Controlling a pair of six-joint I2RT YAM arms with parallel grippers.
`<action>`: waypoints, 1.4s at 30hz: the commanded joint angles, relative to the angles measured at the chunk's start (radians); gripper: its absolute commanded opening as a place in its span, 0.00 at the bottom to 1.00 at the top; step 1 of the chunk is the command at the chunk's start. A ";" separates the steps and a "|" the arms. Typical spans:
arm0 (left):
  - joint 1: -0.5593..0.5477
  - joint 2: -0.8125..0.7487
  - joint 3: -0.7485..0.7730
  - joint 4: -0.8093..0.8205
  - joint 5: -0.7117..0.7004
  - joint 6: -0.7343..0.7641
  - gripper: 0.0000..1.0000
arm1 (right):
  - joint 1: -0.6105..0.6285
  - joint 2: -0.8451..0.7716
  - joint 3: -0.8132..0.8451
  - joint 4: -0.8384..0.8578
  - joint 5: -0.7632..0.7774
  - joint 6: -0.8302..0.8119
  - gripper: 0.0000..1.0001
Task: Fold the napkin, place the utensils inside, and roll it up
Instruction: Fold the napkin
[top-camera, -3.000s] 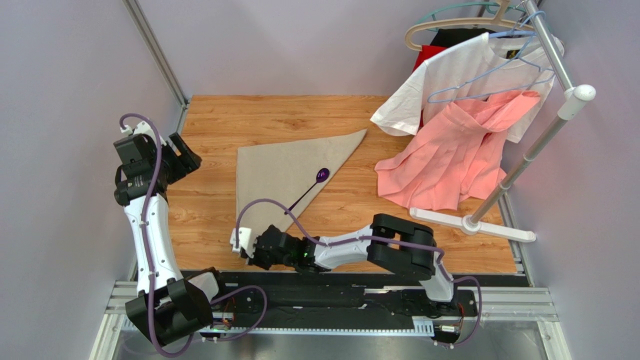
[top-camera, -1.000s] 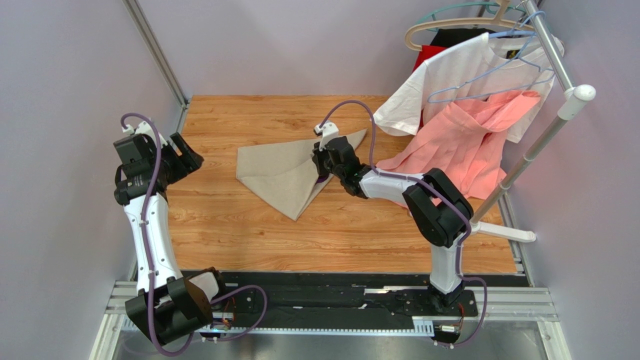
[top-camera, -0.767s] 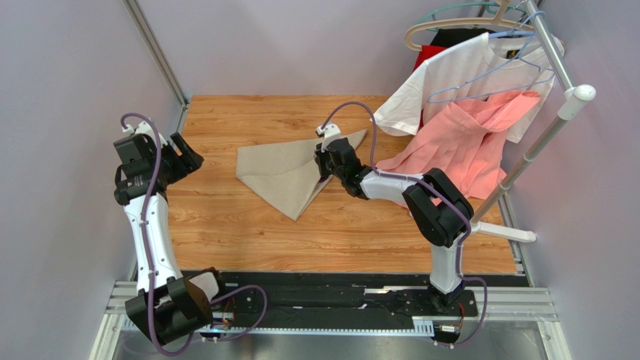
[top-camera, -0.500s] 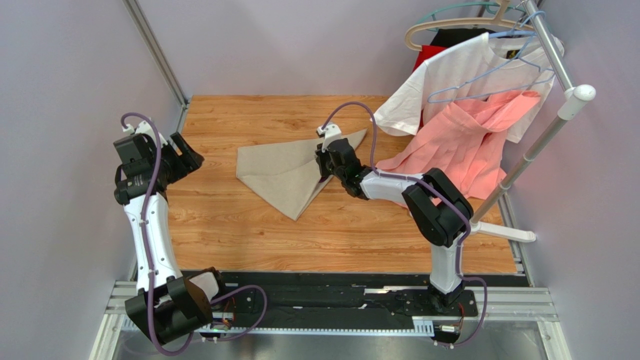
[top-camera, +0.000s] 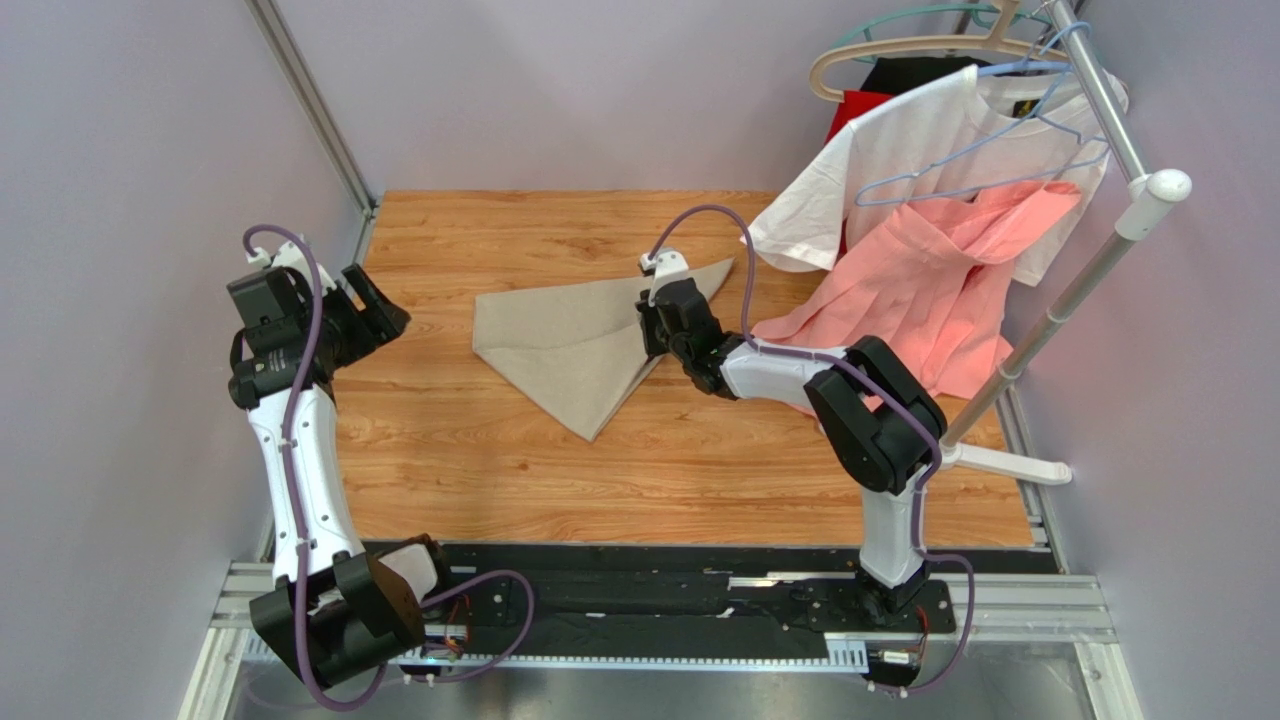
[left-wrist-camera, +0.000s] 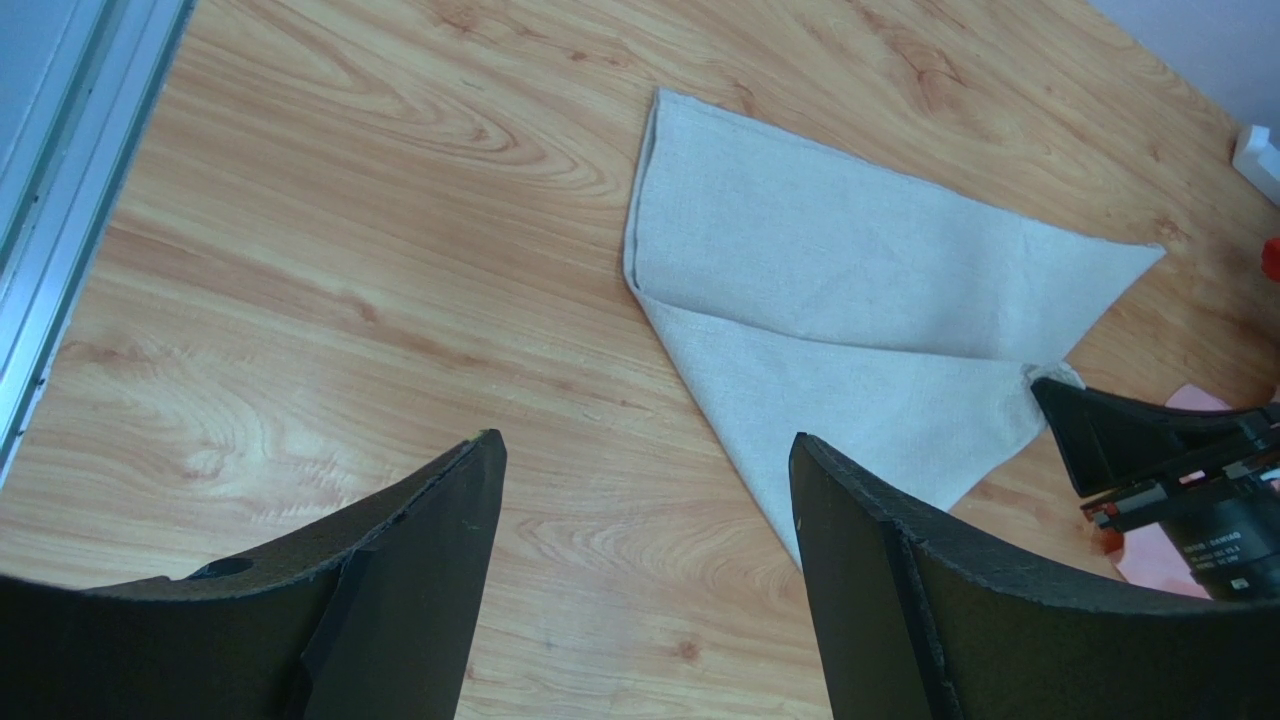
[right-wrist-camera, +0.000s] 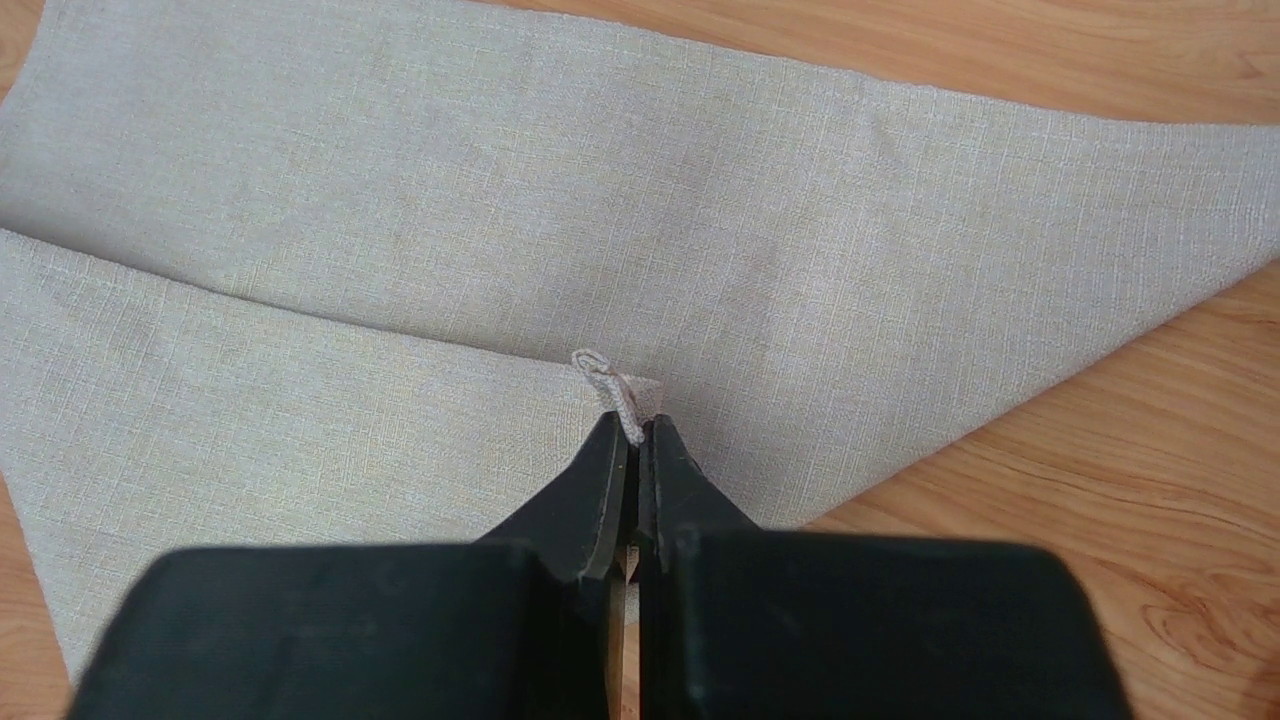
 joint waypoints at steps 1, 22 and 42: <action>0.007 -0.003 -0.002 0.036 0.018 -0.005 0.79 | -0.005 0.002 0.033 -0.023 0.048 0.039 0.00; -0.010 0.009 -0.016 0.050 0.055 -0.025 0.78 | -0.069 -0.084 0.116 -0.221 -0.026 0.048 0.89; -0.100 0.040 -0.016 0.041 0.040 -0.016 0.77 | -0.294 -0.050 -0.036 -0.090 -0.472 0.470 0.96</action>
